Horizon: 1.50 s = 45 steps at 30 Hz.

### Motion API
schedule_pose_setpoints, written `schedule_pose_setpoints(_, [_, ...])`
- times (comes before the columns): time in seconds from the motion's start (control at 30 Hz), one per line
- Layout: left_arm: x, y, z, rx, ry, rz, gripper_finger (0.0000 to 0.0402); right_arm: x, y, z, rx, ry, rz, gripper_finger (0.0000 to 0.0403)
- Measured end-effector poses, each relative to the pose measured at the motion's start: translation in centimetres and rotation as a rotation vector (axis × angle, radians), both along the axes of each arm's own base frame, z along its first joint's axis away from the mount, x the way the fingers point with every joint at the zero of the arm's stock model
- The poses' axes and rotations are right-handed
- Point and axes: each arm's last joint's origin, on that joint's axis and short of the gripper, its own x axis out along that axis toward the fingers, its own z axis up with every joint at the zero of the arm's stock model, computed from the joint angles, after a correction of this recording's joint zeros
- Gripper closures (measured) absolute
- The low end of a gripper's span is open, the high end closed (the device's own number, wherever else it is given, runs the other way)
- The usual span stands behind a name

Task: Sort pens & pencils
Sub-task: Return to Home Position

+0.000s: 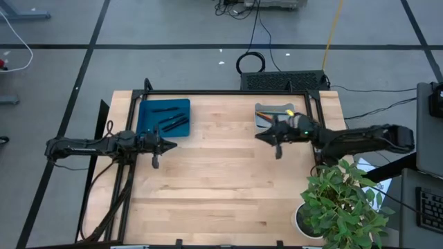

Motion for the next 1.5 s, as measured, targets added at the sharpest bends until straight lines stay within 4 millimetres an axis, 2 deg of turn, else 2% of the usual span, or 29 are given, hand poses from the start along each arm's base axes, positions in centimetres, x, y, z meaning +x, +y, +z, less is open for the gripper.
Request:
schedule_pose_setpoints(0.23, [0.0, 0.0, 0.0, 0.0, 0.0, 0.002, 0.0376, -5.0, 0.1, -2.0, 0.071, -0.081, -0.03, 0.0403])
schedule_pose_setpoints(0.3, [0.0, 0.0, 0.0, -0.005, -0.005, 0.003, 0.0375, -5.9, 0.2, -2.6, 0.076, -0.098, -0.043, 0.0403])
schedule_pose_setpoints(0.43, [0.0, 0.0, 0.2, -0.005, -0.024, 0.007, 0.0382, -6.6, 0.0, -1.9, 0.009, -0.172, -0.072, 0.0403])
schedule_pose_setpoints(0.6, [0.0, 0.0, 0.3, -0.005, -0.032, 0.007, 0.0396, -6.7, -0.2, -3.1, -0.03, -0.049, -0.14, 0.0403])
schedule_pose_setpoints(0.77, [0.0, 0.0, 0.3, -0.005, -0.036, 0.007, 0.0392, -6.2, 0.6, -4.4, -0.05, 0.08, -0.194, 0.0403])
schedule_pose_setpoints(1.0, [0.0, 0.0, 0.3, -0.005, -0.037, 0.007, 0.0365, -5.7, 1.4, -3.0, -0.225, -0.064, -0.204, 0.0403])
schedule_pose_setpoints(1.3, [0.0, 0.0, 0.3, -0.005, -0.04, 0.006, 0.036, -6.0, 1.5, -3.6, -0.16, 0.004, -0.168, 0.0403])
schedule_pose_setpoints(1.5, [0.0, 0.0, 0.4, -0.005, -0.041, 0.005, 0.036, -6.9, 1.7, -3.6, -0.132, 0.03, -0.168, 0.0403])
